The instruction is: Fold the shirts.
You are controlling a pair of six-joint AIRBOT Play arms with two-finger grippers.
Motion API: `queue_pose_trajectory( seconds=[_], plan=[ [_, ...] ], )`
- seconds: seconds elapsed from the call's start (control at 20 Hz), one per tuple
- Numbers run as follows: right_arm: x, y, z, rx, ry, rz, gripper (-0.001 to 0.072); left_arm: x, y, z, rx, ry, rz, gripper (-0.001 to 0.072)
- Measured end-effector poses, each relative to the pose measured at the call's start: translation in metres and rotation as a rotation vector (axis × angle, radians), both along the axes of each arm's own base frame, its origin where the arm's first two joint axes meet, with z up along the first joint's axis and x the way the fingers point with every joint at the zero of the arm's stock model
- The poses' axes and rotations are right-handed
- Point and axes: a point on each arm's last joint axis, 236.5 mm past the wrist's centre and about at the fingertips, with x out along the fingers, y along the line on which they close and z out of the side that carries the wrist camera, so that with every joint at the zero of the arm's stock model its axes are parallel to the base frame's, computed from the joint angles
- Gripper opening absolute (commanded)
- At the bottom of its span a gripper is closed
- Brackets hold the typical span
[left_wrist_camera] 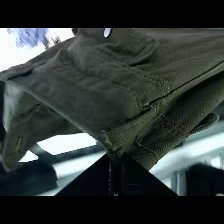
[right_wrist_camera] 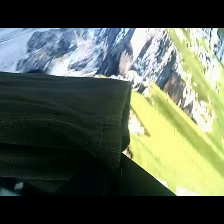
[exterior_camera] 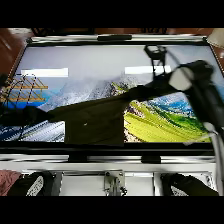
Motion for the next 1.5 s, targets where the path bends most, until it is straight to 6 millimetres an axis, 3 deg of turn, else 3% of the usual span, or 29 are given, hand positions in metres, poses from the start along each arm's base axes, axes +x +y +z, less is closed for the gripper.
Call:
queue_pose_trajectory(
  seconds=[0.15,0.25,0.35,0.45,0.6,0.7,0.8,1.15,1.5],
  plan=[
    [0.063,0.021,-0.048,0.003,-0.087,0.011,0.0066,0.078,0.013,-0.025,-0.025,-0.098,0.075,0.0056],
    [0.098,0.035,-0.062,0.044,-0.178,0.002,0.0066,0.124,0.017,-0.047,-0.043,-0.122,0.107,0.0056],
    [0.124,0.048,-0.07,0.097,-0.249,-0.017,0.0066,0.158,0.016,-0.076,-0.046,-0.113,0.107,0.0056],
    [0.137,0.059,-0.082,0.156,-0.262,-0.047,0.0067,0.181,0.012,-0.107,-0.036,-0.094,0.082,0.0056],
    [0.132,0.068,-0.112,0.195,-0.169,-0.071,0.0067,0.194,0.007,-0.14,-0.02,-0.076,0.029,0.0056],
    [0.115,0.07,-0.125,0.182,-0.084,-0.054,0.0067,0.188,0.002,-0.147,-0.021,-0.069,-0.042,0.0056],
    [0.093,0.068,-0.123,0.163,-0.006,-0.025,0.0067,0.173,-0.002,-0.144,-0.036,-0.054,-0.123,0.0055],
    [-0.007,0.05,-0.111,0.063,0.327,0.052,0.0066,0.085,-0.001,-0.138,-0.036,0.134,-0.411,0.0055],
    [-0.102,0.059,-0.143,-0.058,0.598,0.131,0.0067,0.024,0.005,-0.162,-0.045,0.329,-0.508,0.0054]
  ],
)
